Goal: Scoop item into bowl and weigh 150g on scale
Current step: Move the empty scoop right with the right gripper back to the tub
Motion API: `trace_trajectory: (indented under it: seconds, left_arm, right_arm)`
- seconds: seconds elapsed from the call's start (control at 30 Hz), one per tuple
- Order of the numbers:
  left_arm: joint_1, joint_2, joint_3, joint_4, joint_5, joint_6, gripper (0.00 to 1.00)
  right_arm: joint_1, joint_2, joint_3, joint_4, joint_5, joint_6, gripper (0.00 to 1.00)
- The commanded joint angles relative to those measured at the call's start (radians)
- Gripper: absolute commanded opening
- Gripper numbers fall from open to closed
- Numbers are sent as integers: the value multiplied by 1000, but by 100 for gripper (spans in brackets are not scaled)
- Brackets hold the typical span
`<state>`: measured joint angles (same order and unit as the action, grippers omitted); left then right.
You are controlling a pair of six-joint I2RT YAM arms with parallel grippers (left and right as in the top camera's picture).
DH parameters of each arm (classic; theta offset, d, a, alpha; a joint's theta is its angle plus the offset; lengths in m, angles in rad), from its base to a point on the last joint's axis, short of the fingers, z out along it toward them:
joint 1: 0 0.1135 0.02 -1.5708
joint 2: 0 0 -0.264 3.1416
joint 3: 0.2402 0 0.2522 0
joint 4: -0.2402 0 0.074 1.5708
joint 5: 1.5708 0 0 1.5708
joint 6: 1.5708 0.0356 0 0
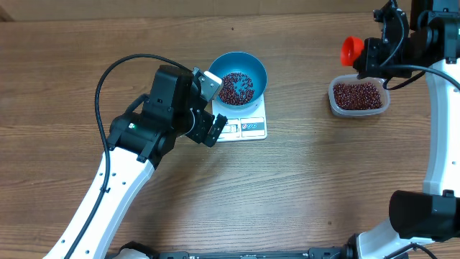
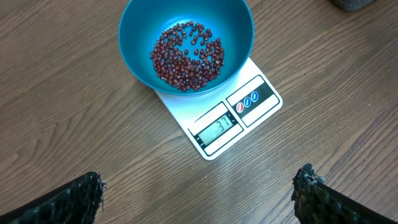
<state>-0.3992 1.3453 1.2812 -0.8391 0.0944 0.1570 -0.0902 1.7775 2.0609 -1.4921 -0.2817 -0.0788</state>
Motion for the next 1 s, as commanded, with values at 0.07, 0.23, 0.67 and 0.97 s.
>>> trace_trajectory:
  seconds: [0.07,0.23,0.67,0.97]
  left_arm:
    - [0,9,-5,2,10,-11,100]
    - [0,10,-5,2,10,-11,100]
    - [0,10,-5,2,10,-11,100]
    - [0,9,-5,2,10,-11,99]
  right_arm:
    - [1,1,19,3,-9,0,4]
    - [1,1,19,-21,-8,-1,4]
    - [0,1,19,-29,4,-8,4]
    - [-5,1,13,-54,43,-8,4]
